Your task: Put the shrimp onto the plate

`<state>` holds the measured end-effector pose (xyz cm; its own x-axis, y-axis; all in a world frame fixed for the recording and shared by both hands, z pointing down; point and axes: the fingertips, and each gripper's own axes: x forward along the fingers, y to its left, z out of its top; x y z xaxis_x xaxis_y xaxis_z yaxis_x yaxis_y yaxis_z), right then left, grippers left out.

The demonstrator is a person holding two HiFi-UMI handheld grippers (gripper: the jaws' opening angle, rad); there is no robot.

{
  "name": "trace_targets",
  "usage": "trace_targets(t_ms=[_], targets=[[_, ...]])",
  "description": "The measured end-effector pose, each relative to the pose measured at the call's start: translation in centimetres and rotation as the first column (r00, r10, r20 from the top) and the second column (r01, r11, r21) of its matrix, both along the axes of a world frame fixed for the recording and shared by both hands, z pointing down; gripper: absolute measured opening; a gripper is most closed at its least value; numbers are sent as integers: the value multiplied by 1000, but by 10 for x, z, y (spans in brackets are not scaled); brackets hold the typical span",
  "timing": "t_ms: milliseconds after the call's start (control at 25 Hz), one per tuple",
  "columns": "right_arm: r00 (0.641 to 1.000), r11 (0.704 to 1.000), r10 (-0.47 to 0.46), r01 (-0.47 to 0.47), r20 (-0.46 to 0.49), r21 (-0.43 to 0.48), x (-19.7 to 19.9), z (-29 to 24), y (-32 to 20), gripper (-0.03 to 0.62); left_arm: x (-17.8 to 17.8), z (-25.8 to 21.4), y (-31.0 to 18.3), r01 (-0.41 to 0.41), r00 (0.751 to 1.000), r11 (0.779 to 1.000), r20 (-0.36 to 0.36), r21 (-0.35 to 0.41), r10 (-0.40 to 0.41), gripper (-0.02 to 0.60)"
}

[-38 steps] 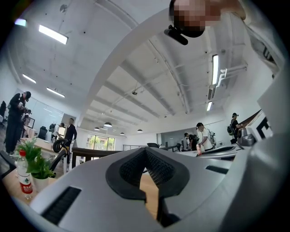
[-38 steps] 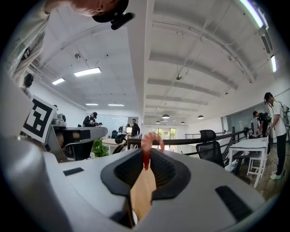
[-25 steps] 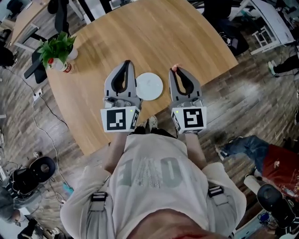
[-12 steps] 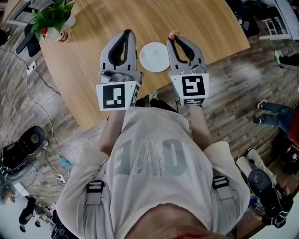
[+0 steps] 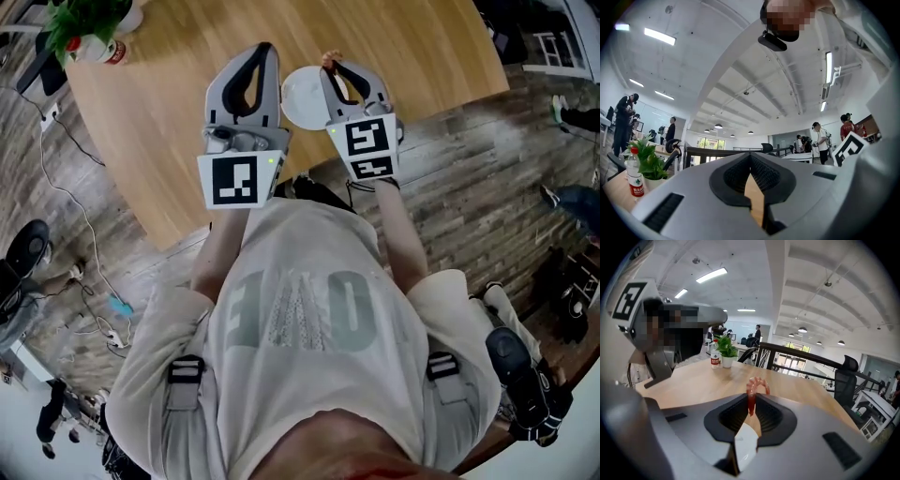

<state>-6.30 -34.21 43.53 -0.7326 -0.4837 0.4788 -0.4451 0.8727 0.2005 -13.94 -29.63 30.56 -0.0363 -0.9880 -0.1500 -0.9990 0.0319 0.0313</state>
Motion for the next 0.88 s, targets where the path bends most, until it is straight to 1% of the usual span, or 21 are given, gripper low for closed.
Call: trace_targets(t_ms=[80, 160, 240, 360, 520, 640, 760, 880], targets=[[998, 999, -20, 18, -52, -38, -1, 24, 1, 58, 4, -3, -1, -13, 1000, 1000, 17, 11, 13, 9], [994, 994, -46, 36, -104, -99, 0, 46, 6, 58, 7, -4, -4, -25, 999, 1000, 37, 12, 25, 9], [987, 985, -74, 50, -143, -165, 1, 65, 13, 58, 7, -1, -5, -29, 998, 1000, 47, -1, 29, 9], [969, 970, -120, 68, -216, -233, 7, 90, 24, 58, 5, 2, -3, -17, 999, 1000, 47, -8, 17, 9], [935, 957, -175, 87, -309, -276, 14, 125, 31, 58, 4, 9, 0, 2, 998, 1000, 67, -30, 0, 9], [902, 946, -205, 82, -381, -315, 21, 148, 35, 58, 1, 11, 1, 7, 997, 999, 74, -34, -5, 9], [876, 938, -228, 80, -425, -337, 26, 158, 37, 58, -1, 10, 2, 17, 997, 999, 77, -31, -14, 9], [852, 930, -256, 87, -457, -358, 28, 165, 40, 58, -3, 16, 6, 23, 996, 999, 89, -50, -18, 9]])
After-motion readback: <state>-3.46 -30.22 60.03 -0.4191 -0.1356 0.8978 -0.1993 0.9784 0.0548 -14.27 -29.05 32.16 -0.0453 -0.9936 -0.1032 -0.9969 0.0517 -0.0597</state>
